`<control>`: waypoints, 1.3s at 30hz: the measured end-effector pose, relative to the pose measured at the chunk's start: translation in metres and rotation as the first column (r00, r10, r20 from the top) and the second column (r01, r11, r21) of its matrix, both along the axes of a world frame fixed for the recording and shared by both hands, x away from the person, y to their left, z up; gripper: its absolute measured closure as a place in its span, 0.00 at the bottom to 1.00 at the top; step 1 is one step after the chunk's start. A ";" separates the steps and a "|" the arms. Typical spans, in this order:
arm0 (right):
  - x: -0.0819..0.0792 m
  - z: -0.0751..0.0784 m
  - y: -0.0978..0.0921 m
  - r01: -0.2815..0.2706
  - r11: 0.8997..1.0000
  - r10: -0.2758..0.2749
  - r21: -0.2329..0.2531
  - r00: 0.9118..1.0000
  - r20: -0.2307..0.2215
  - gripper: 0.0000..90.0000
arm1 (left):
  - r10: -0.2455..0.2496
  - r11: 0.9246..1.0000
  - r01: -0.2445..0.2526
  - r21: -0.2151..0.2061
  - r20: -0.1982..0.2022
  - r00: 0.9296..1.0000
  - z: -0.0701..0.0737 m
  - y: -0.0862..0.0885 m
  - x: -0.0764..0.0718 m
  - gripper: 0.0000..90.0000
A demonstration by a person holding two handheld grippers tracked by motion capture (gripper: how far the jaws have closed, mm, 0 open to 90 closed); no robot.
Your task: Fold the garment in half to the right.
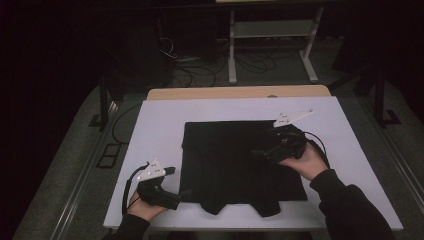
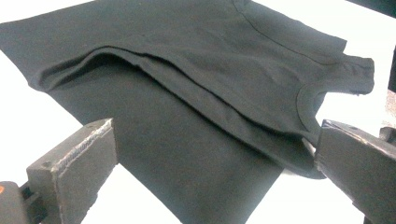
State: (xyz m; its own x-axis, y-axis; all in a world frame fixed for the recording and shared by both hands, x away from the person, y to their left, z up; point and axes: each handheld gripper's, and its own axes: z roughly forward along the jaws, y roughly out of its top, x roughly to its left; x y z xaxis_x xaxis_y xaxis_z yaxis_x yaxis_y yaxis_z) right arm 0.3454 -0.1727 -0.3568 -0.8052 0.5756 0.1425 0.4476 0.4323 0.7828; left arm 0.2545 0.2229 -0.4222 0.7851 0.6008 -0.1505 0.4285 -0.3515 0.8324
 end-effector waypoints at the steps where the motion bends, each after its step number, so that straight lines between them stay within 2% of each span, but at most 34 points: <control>1: 0.002 0.001 0.002 -0.001 1.000 0.001 -0.002 1.000 0.002 0.00 | 0.001 1.000 -0.001 0.001 0.000 1.000 0.000 0.000 0.000 0.00; 9: 0.016 0.004 0.017 -0.025 1.000 0.025 0.001 1.000 0.008 0.00 | 0.003 1.000 -0.003 0.011 -0.006 1.000 -0.003 0.006 -0.003 0.00; 16: 0.030 0.003 0.029 -0.038 0.999 0.038 0.005 0.999 0.005 0.00 | -0.017 1.000 0.018 0.021 -0.018 1.000 -0.006 0.006 -0.004 0.00; 30: 0.053 -0.002 0.052 -0.055 0.998 0.055 -0.009 0.998 0.003 0.00 | -0.047 0.998 0.050 0.046 -0.060 0.997 -0.011 0.002 -0.003 0.00; 39: 0.064 -0.003 0.074 -0.070 0.997 0.070 -0.021 0.998 -0.002 0.00 | -0.063 0.996 0.068 0.062 -0.084 0.995 -0.015 0.000 -0.003 0.00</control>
State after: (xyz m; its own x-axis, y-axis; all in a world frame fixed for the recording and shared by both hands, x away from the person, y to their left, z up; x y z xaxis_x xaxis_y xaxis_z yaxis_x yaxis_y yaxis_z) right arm 0.4089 -0.0992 -0.3600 -0.8433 0.5209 0.1322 0.4168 0.4786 0.7728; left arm 0.2515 0.2231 -0.4370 0.8097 0.5591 -0.1780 0.4684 -0.4332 0.7701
